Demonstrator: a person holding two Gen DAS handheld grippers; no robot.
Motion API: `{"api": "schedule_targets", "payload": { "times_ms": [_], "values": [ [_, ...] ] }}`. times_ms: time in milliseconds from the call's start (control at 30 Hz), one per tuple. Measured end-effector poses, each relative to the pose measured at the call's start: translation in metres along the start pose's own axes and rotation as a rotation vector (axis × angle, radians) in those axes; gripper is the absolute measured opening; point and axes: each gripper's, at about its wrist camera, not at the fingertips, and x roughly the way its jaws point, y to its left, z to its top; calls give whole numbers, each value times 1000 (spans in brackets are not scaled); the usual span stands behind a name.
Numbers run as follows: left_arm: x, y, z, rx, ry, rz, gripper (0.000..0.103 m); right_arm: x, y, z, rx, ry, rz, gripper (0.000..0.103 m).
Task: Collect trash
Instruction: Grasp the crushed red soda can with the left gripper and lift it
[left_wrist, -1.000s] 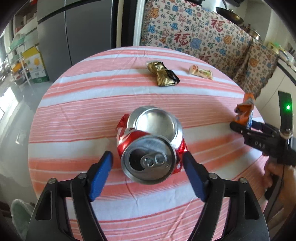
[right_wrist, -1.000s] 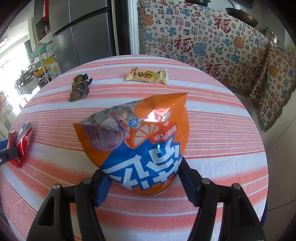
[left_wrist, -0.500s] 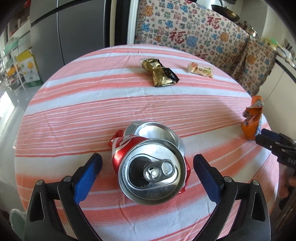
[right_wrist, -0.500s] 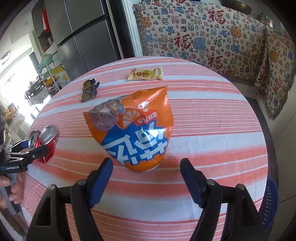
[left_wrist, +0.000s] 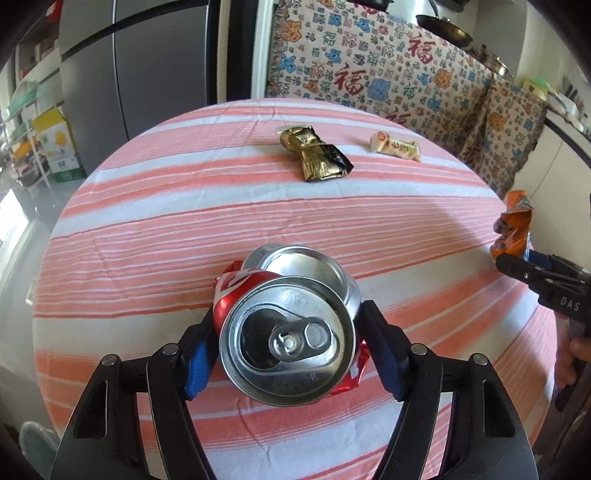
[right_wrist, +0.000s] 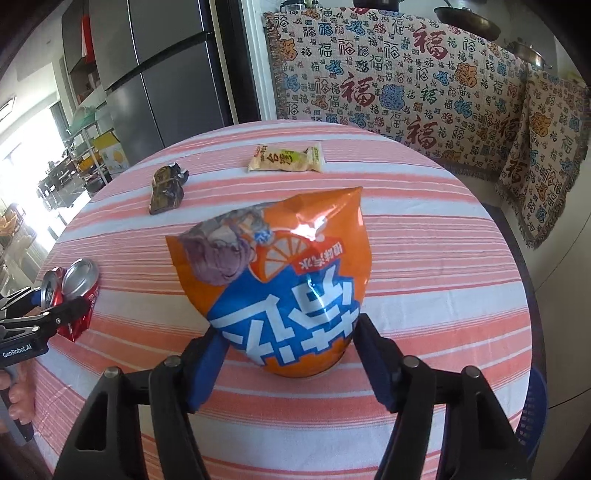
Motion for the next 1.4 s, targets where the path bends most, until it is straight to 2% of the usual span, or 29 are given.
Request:
{"api": "schedule_targets", "payload": {
  "times_ms": [233,500,933,1167,1400],
  "values": [
    [-21,-14,1,6,-52,-4,73,-30,-13,-1,7,-28,30,69],
    [-31,-39,1,60,-59,26,73,-51,-26,-8,30,-26,48,69],
    [-37,-49,4,79,-64,35,73,-64,-31,-13,26,-25,49,69],
    [-47,-74,10,98,-68,-41,73,-73,-40,-13,53,-40,66,69],
    [-56,-169,25,213,-76,-196,73,-114,-103,-14,133,-80,33,69]
  ]
}}
